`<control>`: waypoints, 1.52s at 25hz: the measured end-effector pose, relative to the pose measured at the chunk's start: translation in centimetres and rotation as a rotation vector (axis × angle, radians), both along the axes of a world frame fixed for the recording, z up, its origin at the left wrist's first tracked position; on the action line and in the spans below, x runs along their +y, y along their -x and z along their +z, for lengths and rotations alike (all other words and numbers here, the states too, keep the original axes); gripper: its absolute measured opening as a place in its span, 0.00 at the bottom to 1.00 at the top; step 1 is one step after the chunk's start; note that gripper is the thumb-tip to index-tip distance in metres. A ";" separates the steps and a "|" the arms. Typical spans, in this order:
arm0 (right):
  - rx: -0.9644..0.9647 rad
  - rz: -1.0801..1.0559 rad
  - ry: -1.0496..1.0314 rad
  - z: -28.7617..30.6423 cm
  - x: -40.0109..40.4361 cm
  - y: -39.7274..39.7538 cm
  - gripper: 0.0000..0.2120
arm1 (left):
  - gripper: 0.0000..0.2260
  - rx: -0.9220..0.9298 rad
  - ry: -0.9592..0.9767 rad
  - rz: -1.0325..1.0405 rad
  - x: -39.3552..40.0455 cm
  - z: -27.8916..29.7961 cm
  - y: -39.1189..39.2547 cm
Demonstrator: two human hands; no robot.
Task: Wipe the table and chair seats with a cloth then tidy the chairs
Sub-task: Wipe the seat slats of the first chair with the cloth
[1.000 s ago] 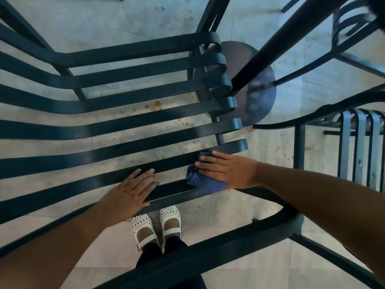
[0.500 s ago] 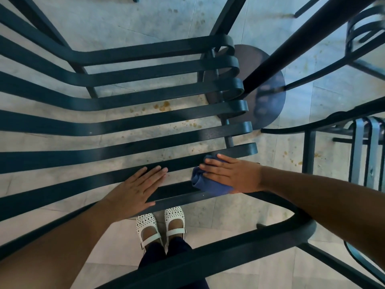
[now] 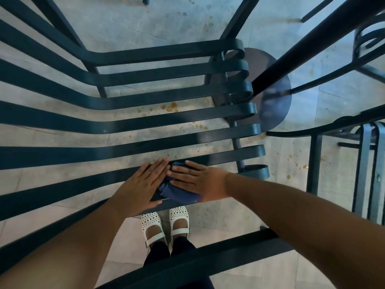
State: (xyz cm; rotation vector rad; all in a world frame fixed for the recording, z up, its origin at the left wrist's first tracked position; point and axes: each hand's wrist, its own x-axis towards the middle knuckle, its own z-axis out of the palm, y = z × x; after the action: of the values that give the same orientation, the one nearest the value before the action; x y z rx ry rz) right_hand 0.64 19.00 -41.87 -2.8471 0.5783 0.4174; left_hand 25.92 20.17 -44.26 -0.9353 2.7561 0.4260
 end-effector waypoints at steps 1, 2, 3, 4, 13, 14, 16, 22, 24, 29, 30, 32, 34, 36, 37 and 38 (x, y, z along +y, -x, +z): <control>0.044 0.010 -0.002 -0.1 0.1 -1.4 0.37 | 0.47 -0.021 -0.021 0.065 0.0 0.0 -0.2; 0.078 0.014 -0.003 -0.2 0.3 -2.9 0.38 | 0.45 -0.043 -0.039 0.136 0.0 0.0 -0.6; 0.109 0.012 -0.020 -0.3 0.3 -4.2 0.38 | 0.43 -0.072 -0.060 0.196 0.1 0.2 -1.0; 0.139 0.003 -0.049 -0.3 0.3 -5.3 0.38 | 0.43 -0.097 -0.074 0.232 0.2 0.4 -1.4; 0.244 -0.112 -0.122 2.8 1.6 -11.9 0.33 | 0.63 -0.183 -0.229 0.399 -0.1 3.0 -3.6; 0.250 -0.090 -0.106 2.8 1.3 -13.2 0.30 | 0.63 -0.186 -0.215 0.397 -0.5 3.3 -3.7; 0.206 -0.047 -0.046 2.7 0.6 -14.6 0.25 | 0.62 -0.193 -0.251 0.414 -0.6 3.2 -4.1; 0.090 -0.172 -0.261 2.7 -0.3 -14.6 0.31 | 0.54 -0.192 -0.337 0.518 -1.4 5.9 -2.7; -0.046 -0.411 -0.475 3.2 -0.6 -14.1 0.36 | 0.47 -0.152 -0.483 0.677 -1.8 7.1 -2.5; -0.325 -1.073 -0.792 8.7 -0.4 -12.3 0.29 | 0.25 0.272 -0.747 1.053 -2.4 11.9 -1.2; -0.405 -1.160 -0.843 10.2 -0.1 -12.1 0.28 | 0.26 0.334 -0.763 1.099 -2.4 13.1 -0.7; -0.577 -1.345 -0.892 13.5 0.6 -11.6 0.25 | 0.28 0.410 -0.753 1.176 -2.2 15.7 0.5; -0.658 -1.468 -0.852 16.0 1.2 -10.9 0.19 | 0.22 0.441 -0.749 1.266 -2.2 18.2 1.5; -0.802 -1.542 -0.882 18.2 1.7 -10.3 0.12 | 0.14 0.465 -0.789 1.350 -2.5 20.5 2.4; -0.873 -1.565 -0.901 19.4 2.0 -9.9 0.09 | 0.11 0.508 -0.837 1.411 -2.5 21.6 2.9; -0.922 -1.593 -0.898 20.4 2.3 -9.7 0.07 | 0.10 0.567 -0.899 1.481 -2.4 22.4 3.3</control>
State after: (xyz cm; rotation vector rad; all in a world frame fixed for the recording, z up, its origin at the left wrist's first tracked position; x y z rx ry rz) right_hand 10.33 21.25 -21.43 -0.9033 1.5174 -0.6831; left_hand 22.61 17.76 -21.88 -2.4764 1.1605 2.0478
